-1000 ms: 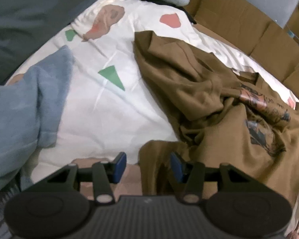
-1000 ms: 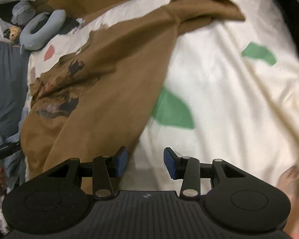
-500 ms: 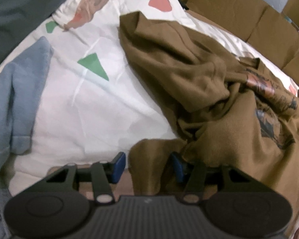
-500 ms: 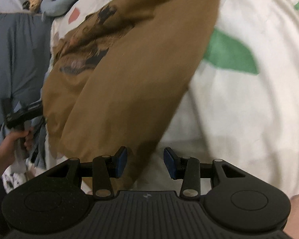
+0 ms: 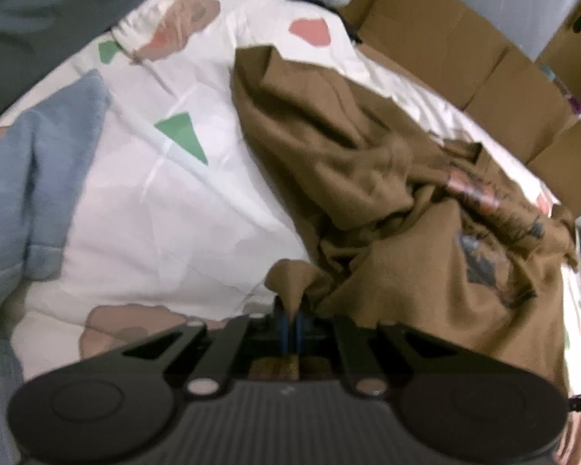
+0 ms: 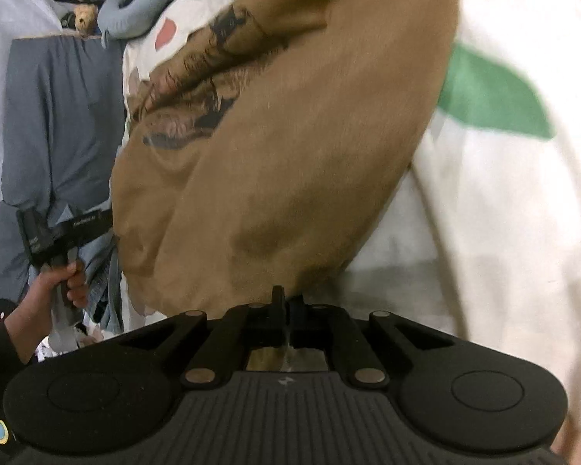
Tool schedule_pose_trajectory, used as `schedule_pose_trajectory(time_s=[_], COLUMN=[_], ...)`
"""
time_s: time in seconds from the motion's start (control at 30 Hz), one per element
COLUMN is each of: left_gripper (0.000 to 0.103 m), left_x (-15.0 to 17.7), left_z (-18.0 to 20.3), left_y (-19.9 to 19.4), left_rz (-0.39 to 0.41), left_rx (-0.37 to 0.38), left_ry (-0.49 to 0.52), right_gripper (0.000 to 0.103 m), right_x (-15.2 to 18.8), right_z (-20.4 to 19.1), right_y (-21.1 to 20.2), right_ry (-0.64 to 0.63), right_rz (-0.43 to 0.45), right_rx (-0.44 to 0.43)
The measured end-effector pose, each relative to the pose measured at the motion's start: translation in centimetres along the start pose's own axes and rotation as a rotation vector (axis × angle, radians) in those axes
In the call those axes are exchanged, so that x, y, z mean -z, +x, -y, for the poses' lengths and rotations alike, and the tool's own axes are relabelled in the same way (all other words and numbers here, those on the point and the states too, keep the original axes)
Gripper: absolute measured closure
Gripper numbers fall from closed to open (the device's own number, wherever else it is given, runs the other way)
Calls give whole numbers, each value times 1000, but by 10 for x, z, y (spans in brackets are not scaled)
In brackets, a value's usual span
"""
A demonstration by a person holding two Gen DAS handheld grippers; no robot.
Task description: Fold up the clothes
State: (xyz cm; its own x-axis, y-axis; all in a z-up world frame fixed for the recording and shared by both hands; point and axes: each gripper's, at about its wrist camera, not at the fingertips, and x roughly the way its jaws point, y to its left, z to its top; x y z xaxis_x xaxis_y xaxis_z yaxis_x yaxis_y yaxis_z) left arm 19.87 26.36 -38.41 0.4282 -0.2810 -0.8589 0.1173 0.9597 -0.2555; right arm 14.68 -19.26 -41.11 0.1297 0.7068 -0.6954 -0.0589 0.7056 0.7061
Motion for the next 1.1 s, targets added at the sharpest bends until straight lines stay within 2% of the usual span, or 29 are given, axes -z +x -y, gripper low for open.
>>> schedule_pose_trajectory(time_s=[0.23,0.43,0.57,0.73,0.87,1.1], left_gripper=[99,99,99,99,99,99], left_x=[15,46,63,76,89,121], left_z=[2,5,12,31,44,45], left_y=[-37,-68,-89,-109,-121,-136], left_rz=[47,36,11,-34,-77,-163], left_rx=[-5,21,36,62,80,102], left_ry=[-93,-147,-178,-155,-140,-193], right_gripper=[103,103,103,103,103,103], right_x=[-10,-20,-23,-17,-11,0], right_z=[-1,3,4,2,1,-1], right_y=[-45,-81,-105,-137,-156,-183], right_ry=[-3,16,21,37,37,27], right_rz=[87,155,215,272,285,287], right_rx=[62,144,176,202,224,261])
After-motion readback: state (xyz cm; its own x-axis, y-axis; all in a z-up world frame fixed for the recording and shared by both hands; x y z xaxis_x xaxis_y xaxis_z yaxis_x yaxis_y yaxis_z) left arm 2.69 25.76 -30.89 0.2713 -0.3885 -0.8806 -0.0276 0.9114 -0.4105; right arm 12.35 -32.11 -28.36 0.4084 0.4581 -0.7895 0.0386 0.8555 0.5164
